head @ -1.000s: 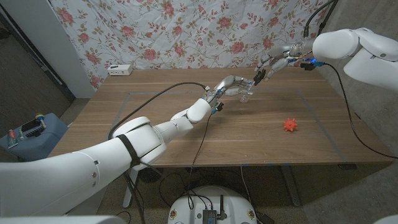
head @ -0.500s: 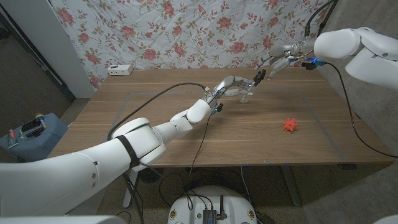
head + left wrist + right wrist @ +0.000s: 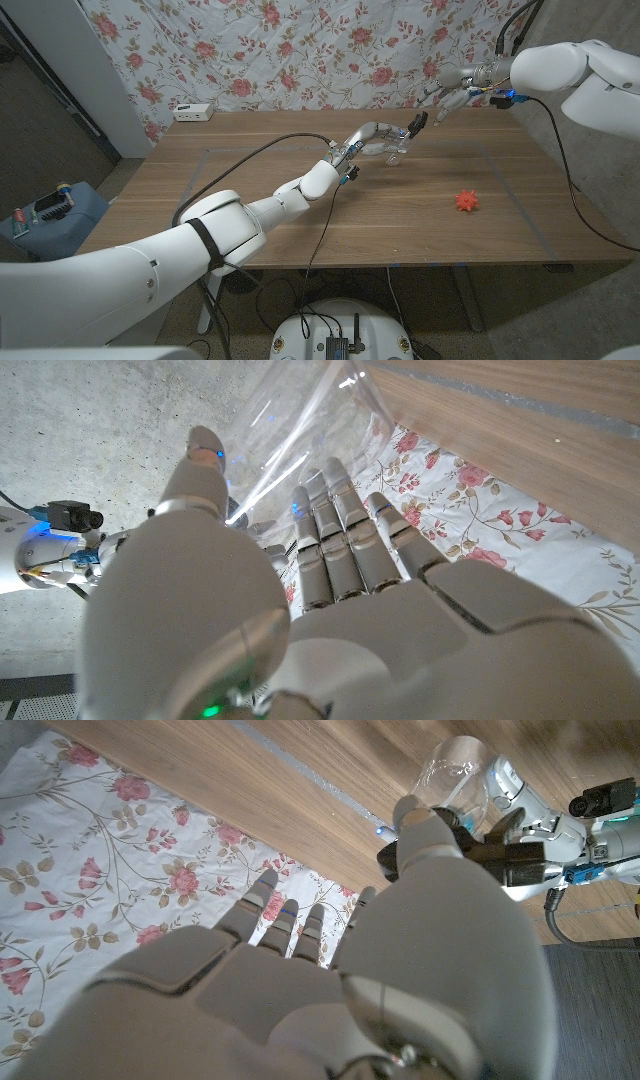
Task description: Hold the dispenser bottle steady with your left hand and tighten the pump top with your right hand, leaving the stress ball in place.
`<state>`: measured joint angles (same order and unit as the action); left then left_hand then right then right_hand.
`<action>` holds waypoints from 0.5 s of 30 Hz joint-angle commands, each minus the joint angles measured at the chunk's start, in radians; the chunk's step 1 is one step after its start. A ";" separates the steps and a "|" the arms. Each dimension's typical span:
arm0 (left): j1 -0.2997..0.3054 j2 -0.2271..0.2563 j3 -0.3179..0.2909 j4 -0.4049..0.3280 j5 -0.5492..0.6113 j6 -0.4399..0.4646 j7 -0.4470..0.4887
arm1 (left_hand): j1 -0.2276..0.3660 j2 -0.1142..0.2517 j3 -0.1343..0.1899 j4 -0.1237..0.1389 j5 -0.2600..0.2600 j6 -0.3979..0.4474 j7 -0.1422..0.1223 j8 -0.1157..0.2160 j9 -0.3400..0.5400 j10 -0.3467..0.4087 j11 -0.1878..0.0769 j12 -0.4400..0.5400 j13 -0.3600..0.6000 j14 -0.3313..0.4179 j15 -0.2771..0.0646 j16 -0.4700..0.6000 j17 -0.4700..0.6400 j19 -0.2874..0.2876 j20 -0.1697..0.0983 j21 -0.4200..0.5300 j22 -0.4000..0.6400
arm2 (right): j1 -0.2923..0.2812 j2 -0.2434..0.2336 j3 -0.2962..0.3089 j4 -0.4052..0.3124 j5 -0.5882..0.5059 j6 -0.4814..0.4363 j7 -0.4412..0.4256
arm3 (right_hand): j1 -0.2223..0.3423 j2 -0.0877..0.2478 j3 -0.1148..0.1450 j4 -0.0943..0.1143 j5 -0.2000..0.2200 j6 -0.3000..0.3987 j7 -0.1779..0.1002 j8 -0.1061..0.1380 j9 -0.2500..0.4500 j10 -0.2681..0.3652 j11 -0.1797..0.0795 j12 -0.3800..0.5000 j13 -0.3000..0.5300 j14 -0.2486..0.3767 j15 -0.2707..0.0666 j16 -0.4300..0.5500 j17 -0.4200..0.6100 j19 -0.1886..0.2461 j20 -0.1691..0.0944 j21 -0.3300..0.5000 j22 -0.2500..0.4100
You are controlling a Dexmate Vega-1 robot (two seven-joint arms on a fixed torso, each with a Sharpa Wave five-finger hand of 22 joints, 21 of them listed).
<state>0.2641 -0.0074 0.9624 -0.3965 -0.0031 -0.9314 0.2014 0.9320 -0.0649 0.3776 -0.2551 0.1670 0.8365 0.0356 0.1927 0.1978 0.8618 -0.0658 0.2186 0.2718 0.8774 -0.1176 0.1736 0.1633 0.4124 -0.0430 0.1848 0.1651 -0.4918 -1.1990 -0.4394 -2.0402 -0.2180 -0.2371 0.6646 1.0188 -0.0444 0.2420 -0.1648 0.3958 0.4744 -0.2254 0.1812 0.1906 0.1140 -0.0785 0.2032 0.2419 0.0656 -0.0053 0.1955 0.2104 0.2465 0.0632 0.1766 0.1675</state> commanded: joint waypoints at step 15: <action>0.016 0.005 -0.011 -0.008 0.017 -0.029 0.050 | -0.075 0.092 0.111 0.104 0.005 0.097 -0.054 0.009 0.005 0.015 -0.013 0.003 0.001 0.007 -0.053 0.003 0.000 0.005 -0.100 0.003 0.003 | -0.121 -0.060 0.144 -0.029 0.144 -0.091 -0.153 | -0.065 0.024 -0.017 0.051 -0.004 -0.037 0.004 -0.001 0.000 0.016 0.024 0.012 0.000 -0.007 0.010 0.013 0.008 0.026 -0.014 0.016 0.003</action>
<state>0.2725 -0.0046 0.9567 -0.4013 0.0074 -0.9465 0.2270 0.9320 -0.0649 0.3775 -0.2550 0.1664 0.8365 0.0355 0.1927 0.1978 0.8618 -0.0658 0.2150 0.2707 0.8774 -0.1176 0.1736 0.1633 0.4124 -0.0430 0.1848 0.1651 -0.5371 -1.2302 -0.3766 -2.0602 -0.1651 -0.2873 0.5986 0.9685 -0.0216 0.2235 -0.1251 0.3958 0.4426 -0.2214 0.1812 0.1907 0.1251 -0.0598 0.2083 0.2420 0.0602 0.0002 0.2004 0.2165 0.2580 0.0518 0.1821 0.1676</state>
